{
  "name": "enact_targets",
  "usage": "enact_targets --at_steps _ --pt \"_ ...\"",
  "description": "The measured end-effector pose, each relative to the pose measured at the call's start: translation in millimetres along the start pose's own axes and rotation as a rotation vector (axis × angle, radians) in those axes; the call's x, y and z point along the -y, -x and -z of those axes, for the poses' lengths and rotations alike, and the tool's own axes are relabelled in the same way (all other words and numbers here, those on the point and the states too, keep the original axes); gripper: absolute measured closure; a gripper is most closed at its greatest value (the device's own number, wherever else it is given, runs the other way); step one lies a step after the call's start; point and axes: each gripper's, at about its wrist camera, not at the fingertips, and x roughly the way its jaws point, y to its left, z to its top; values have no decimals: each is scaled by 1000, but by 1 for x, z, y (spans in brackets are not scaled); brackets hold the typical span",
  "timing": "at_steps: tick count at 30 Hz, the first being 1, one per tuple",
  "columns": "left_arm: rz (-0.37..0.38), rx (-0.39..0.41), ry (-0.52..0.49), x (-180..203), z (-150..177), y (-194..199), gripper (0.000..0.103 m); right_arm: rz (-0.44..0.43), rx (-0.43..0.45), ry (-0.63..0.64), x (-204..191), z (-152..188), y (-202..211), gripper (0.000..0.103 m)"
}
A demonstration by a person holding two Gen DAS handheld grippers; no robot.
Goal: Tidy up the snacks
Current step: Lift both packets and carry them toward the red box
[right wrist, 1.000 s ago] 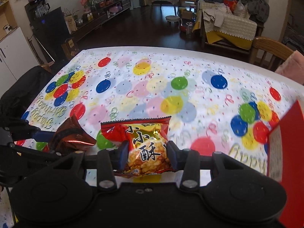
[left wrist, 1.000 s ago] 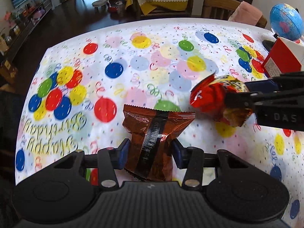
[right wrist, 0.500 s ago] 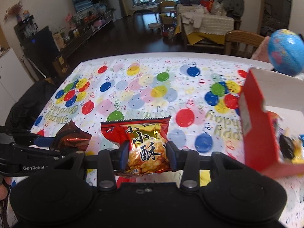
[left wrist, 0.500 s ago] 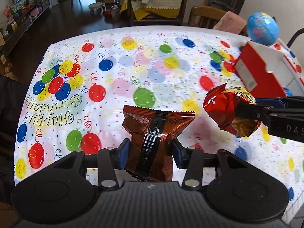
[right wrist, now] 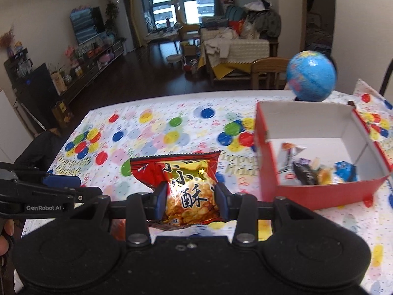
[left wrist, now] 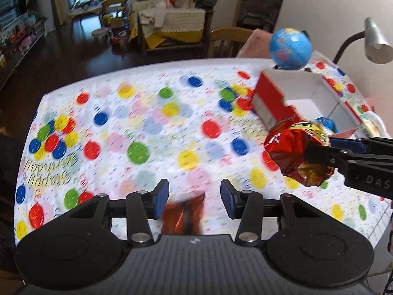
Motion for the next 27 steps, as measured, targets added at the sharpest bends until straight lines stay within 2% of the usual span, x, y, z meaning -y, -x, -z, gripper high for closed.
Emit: enact_targets --at_steps 4,6,15,17,19,22,27 --pt "5 24 -35 29 -12 2 57 -1 26 -17 26 -5 12 63" --pt "-5 11 -27 37 -15 -4 57 -8 20 -23 39 -6 13 63" --pt "-85 -76 55 20 13 -27 57 -84 -34 -31 54 10 -3 63" --pt "-89 -108 69 15 23 -33 48 -98 -48 -21 51 15 -7 63" --pt "-96 -135 86 10 31 -40 34 -104 -62 -14 47 19 -11 63" --pt "-65 -178 97 7 42 -53 30 -112 -75 -5 40 24 -17 63" --pt "-99 -234 60 10 60 -80 30 -94 -96 8 32 37 -25 63"
